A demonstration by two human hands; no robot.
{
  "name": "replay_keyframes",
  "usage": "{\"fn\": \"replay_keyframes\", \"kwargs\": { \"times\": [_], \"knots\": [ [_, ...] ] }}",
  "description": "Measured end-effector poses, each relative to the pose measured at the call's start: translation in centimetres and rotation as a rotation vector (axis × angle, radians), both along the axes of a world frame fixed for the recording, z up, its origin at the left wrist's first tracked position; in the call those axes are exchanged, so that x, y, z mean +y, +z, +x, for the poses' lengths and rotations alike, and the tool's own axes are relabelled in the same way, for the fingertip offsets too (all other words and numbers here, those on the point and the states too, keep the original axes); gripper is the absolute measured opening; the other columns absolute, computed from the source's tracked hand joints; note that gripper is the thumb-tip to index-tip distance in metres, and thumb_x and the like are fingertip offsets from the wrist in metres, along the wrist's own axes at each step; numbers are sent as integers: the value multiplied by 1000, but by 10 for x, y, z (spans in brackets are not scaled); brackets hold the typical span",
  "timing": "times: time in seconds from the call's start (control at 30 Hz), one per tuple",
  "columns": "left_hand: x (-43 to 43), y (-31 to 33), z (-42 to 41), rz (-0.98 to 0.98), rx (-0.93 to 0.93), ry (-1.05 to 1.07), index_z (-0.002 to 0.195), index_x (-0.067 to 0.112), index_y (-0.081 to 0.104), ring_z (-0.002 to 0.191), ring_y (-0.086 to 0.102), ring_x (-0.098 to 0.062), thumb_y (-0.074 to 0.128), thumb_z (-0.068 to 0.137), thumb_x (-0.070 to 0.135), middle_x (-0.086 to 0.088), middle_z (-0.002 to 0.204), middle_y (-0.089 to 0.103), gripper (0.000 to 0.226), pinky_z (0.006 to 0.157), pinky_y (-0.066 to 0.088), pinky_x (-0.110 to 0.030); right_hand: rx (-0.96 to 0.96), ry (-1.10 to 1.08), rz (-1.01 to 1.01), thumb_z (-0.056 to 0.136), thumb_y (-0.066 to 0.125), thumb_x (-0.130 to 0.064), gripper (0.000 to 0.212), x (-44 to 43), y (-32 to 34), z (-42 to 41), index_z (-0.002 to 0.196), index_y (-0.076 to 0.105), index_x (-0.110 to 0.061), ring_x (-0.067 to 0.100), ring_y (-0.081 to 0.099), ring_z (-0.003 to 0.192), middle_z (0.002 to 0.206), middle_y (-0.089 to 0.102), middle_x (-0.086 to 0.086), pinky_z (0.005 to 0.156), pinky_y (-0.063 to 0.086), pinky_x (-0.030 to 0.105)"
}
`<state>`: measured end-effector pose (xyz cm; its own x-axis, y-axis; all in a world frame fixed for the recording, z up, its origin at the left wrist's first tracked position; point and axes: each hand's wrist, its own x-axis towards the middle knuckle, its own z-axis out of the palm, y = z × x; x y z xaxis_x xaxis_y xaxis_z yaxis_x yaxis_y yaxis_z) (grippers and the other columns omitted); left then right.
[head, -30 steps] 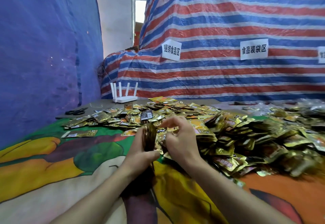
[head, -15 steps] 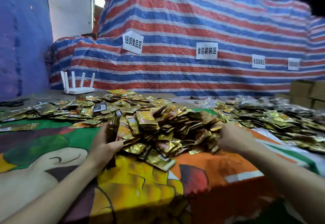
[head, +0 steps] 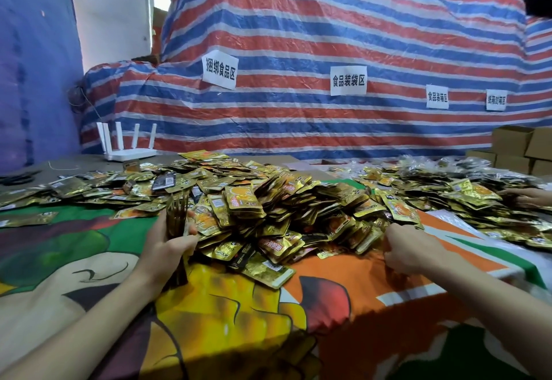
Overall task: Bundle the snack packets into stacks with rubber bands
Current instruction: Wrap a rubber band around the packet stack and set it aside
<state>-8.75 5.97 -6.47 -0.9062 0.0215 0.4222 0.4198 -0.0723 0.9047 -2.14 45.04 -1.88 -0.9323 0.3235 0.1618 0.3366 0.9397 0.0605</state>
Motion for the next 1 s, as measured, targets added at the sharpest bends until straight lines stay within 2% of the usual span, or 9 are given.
{"fn": "replay_keyframes", "kwargs": {
  "times": [0.13,0.3,0.43,0.6,0.7,0.77,0.83,0.93,1.0],
  "knots": [
    [-1,0,0,18,-19,-7,103,9,56,73,46,-26,56,56,7,-5,74,52,47,63,38,-37,1,28,-13,91,55,-26,18,1,0,2,79,44,-18,15,50,64,78,54,-3,52,39,27],
    [-1,0,-1,80,-43,-8,104,2,57,72,46,-25,56,55,5,-1,71,55,49,63,38,-36,251,115,-154,88,62,-23,31,-1,6,1,64,44,-16,19,36,52,59,44,1,48,30,29],
    [-5,0,-5,136,-80,3,105,-7,54,68,50,-25,57,54,5,-6,72,55,53,65,40,-38,369,207,-213,79,74,-17,20,-13,17,-1,70,57,-15,15,54,60,68,62,1,48,39,27],
    [-15,9,-9,110,-117,-46,103,-2,56,67,46,-26,53,51,0,-7,74,55,53,61,37,-35,498,439,-391,79,76,-16,16,-64,30,-10,72,64,-25,6,61,68,73,66,-7,54,42,17],
    [-21,22,-10,79,-192,-155,101,0,57,63,49,-21,50,48,-5,-8,76,56,54,58,37,-32,502,585,-625,82,71,-10,12,-110,33,-19,75,69,-20,13,64,68,73,68,-2,61,53,28],
    [-33,25,-9,193,-265,-255,101,1,57,64,51,-21,48,47,-7,-11,80,58,55,61,40,-33,485,655,-735,84,66,-8,11,-150,31,-30,77,71,-15,13,61,67,73,68,-1,63,50,30],
    [-46,20,-10,297,-334,-347,104,3,58,67,54,-22,53,50,-7,-13,87,61,54,64,45,-34,435,728,-805,86,63,-9,13,-193,26,-43,79,72,-14,10,58,66,73,68,0,62,47,27],
    [-64,11,-8,245,-413,-348,114,1,67,66,59,-25,64,61,6,-12,83,67,54,64,49,-35,384,858,-854,87,61,-10,16,-252,18,-65,79,74,-16,0,54,56,68,66,-5,52,40,14],
    [-72,11,-11,226,-470,-323,109,2,74,64,60,-27,72,52,15,-13,78,66,58,66,47,-36,374,908,-907,87,60,-8,18,-284,14,-76,80,74,-16,-1,50,50,65,66,-3,47,36,12]
  ]
}}
